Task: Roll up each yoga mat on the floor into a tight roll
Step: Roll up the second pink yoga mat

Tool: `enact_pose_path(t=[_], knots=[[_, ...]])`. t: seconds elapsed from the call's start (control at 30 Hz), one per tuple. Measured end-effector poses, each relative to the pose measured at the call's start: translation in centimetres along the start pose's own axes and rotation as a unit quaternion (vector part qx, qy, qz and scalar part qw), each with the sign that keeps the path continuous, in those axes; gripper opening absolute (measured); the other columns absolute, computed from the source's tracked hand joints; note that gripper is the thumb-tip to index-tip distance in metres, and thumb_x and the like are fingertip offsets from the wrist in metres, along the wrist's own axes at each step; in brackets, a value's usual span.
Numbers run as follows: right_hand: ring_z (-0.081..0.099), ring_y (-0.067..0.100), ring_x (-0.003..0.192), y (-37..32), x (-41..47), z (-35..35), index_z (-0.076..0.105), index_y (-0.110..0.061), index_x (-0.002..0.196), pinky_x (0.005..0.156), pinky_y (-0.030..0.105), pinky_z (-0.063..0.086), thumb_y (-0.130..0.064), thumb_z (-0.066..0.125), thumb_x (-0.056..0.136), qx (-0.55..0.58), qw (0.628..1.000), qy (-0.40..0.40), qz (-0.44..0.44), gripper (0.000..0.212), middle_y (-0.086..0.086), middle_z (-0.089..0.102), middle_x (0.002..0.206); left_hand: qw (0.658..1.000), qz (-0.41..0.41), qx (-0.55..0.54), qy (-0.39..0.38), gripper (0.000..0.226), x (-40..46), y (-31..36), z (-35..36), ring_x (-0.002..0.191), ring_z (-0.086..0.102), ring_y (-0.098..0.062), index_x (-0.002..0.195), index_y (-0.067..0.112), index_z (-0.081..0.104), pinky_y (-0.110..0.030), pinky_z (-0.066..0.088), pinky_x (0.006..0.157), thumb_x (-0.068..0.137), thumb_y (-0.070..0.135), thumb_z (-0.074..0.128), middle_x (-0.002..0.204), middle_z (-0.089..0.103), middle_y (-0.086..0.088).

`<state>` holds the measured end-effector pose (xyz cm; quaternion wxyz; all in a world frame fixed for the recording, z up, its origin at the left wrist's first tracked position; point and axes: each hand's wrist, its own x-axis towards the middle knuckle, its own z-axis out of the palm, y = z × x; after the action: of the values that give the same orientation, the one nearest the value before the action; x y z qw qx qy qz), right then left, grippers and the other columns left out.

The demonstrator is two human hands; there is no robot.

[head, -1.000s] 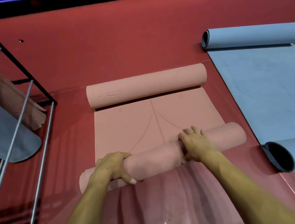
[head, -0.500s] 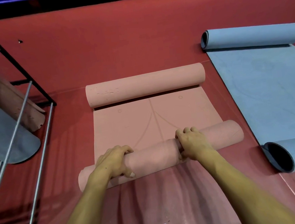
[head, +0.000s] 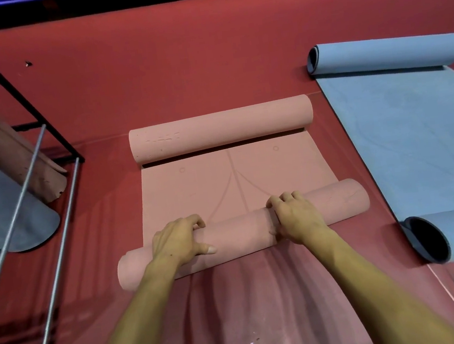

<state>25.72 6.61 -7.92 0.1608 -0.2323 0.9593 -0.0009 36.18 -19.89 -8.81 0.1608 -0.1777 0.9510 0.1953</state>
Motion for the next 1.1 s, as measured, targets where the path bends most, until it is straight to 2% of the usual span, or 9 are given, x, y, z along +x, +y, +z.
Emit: enact_pose_path(t=[0.17,0.27,0.47,0.6,0.67,0.8,0.9,1.0,1.1], knots=[[0.043,0.03,0.126,-0.3,0.1,-0.4,0.054,-0.028,0.143,0.106,0.038,0.044,-0.03,0.068,0.092,0.024,1.0,-0.006,0.002,0.052,0.006,0.049,0.142,1.0,-0.01,0.003,-0.003,0.067,0.1,0.1,0.1,0.123,0.053,-0.02,0.123,0.041,0.066,-0.044,0.046,0.098,0.064,0.067,0.087,0.124,0.06,0.009],[0.042,0.029,0.122,0.1,0.2,-0.4,0.056,-0.032,0.144,0.1,0.036,0.048,-0.039,0.073,0.092,0.017,1.0,0.002,-0.001,0.055,0.004,0.049,0.136,1.0,-0.005,0.021,0.0,0.068,0.1,0.3,0.1,0.128,0.049,-0.021,0.129,0.042,0.066,-0.047,0.042,0.101,0.069,0.067,0.084,0.127,0.057,0.008],[0.05,0.027,0.121,-0.6,0.3,-0.3,0.054,-0.02,0.138,0.097,0.037,0.046,-0.035,0.063,0.096,0.013,1.0,0.018,-0.006,0.045,0.003,0.062,0.132,0.999,-0.008,-0.008,0.043,0.046,0.1,0.6,0.2,0.12,0.059,-0.021,0.12,0.041,0.057,-0.044,0.042,0.095,0.082,0.058,0.076,0.122,0.066,0.015],[0.042,0.032,0.132,-1.3,0.6,-0.6,0.058,-0.021,0.138,0.11,0.043,0.042,-0.056,0.065,0.081,0.012,1.0,-0.014,-0.012,0.067,0.004,0.05,0.148,0.997,-0.008,0.039,0.068,0.038,0.2,1.0,0.2,0.127,0.048,-0.022,0.126,0.042,0.064,-0.044,0.04,0.101,0.091,0.056,0.068,0.13,0.058,0.008],[0.04,0.034,0.129,-1.4,0.7,-0.3,0.058,-0.022,0.138,0.108,0.044,0.043,-0.063,0.072,0.075,-0.014,1.0,-0.004,-0.007,0.077,0.007,0.044,0.147,0.995,-0.003,0.063,0.074,0.039,0.2,1.4,0.2,0.127,0.047,-0.023,0.132,0.042,0.062,-0.044,0.041,0.102,0.095,0.053,0.062,0.132,0.056,0.005],[0.046,0.03,0.119,-1.8,1.0,0.5,0.052,-0.018,0.139,0.099,0.041,0.048,-0.058,0.08,0.075,-0.047,0.998,0.037,-0.007,0.08,0.007,0.052,0.134,0.992,0.002,0.08,0.097,0.035,0.0,1.9,0.6,0.118,0.053,-0.025,0.13,0.041,0.057,-0.041,0.044,0.094,0.095,0.047,0.056,0.126,0.061,0.003],[0.049,0.029,0.119,-1.9,1.1,0.7,0.05,-0.016,0.134,0.099,0.039,0.046,-0.056,0.08,0.078,-0.046,0.998,0.051,-0.008,0.075,0.005,0.057,0.131,0.994,-0.004,0.076,0.083,0.044,-0.1,2.2,0.5,0.119,0.052,-0.024,0.126,0.039,0.061,-0.042,0.041,0.096,0.085,0.057,0.057,0.129,0.06,0.005],[0.039,0.032,0.137,-1.7,1.2,0.5,0.05,-0.019,0.144,0.114,0.043,0.037,-0.059,0.073,0.085,-0.042,0.998,0.035,-0.018,0.074,0.005,0.047,0.15,0.992,-0.016,0.106,0.073,0.063,-0.2,2.4,0.7,0.125,0.043,-0.023,0.128,0.044,0.064,-0.045,0.036,0.1,0.072,0.073,0.066,0.136,0.05,0.004],[0.034,0.038,0.136,-1.4,1.7,0.0,0.048,-0.024,0.147,0.116,0.049,0.033,-0.064,0.069,0.082,-0.053,0.998,0.02,-0.017,0.079,0.01,0.038,0.153,0.984,-0.008,0.158,0.086,0.073,-0.6,2.6,1.8,0.119,0.043,-0.024,0.134,0.039,0.058,-0.046,0.035,0.098,0.068,0.066,0.073,0.128,0.049,0.002]])
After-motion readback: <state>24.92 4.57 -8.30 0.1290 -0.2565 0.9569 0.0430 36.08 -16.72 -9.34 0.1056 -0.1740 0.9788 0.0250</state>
